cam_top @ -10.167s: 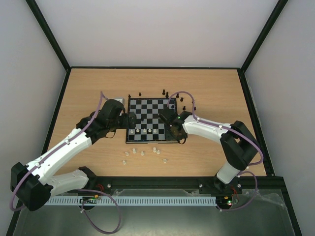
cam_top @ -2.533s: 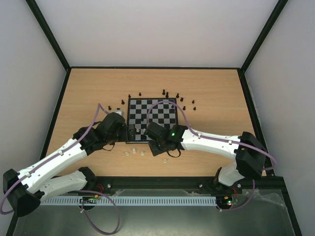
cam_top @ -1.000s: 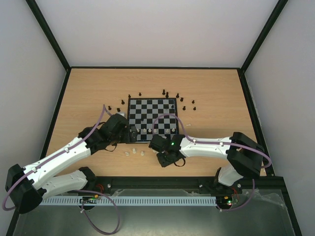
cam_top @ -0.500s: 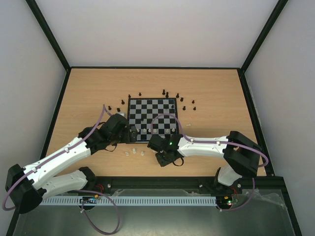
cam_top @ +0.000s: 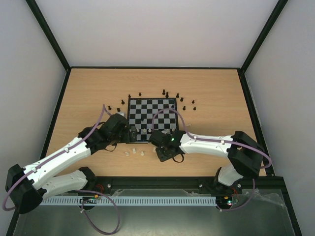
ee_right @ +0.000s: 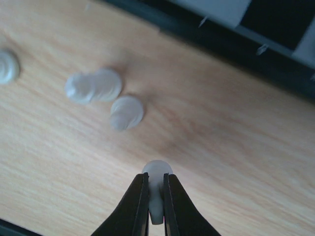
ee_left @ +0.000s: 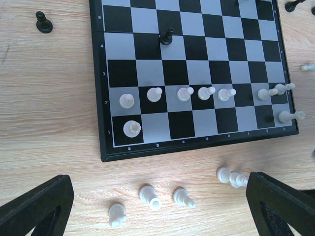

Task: Set up the chess pieces on the board
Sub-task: Pick up the chess piece at the center of the board, then place the chess piece on the chessboard, then pick up the chess piece at the center of the board.

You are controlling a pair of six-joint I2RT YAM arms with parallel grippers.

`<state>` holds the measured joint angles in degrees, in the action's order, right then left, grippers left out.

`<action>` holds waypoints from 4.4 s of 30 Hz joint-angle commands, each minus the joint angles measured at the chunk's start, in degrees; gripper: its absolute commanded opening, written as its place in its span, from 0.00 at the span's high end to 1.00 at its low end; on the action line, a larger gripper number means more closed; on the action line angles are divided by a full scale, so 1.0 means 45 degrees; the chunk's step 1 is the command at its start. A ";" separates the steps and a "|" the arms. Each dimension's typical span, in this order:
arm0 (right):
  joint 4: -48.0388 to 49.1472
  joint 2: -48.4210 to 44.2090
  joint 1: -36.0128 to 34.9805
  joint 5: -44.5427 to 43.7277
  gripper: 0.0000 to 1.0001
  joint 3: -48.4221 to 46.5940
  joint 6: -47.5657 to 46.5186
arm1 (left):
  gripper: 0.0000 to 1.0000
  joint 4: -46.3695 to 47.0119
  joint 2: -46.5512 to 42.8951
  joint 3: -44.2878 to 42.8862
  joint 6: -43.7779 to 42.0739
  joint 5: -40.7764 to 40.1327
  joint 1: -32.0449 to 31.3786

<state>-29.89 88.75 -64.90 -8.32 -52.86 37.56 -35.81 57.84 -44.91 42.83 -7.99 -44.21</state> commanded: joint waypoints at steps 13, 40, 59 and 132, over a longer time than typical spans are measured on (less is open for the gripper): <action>-0.1096 0.1250 0.3035 -0.0896 0.95 -0.2845 -0.1737 | 0.01 -0.0126 0.0165 -0.0130 -0.0471 0.0222 0.0687; -0.0775 0.2738 0.3788 -0.0514 0.91 -0.3048 -0.2273 | 0.01 0.0124 0.0619 0.0008 -0.0704 0.0623 0.1152; -0.1126 0.1530 0.3781 -0.0243 0.70 -0.3262 -0.2414 | 0.01 -0.0400 0.1139 -0.0070 -0.0402 0.0638 0.1152; -0.0399 -0.1480 0.3779 0.1605 0.51 -0.1852 -0.3073 | 0.76 -0.1255 0.4012 0.0992 0.1910 0.0482 -0.0908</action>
<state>-30.92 82.39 -48.01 -1.50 -62.13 24.43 -39.81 76.51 -40.25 51.79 -5.65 -48.51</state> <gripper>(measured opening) 0.492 0.262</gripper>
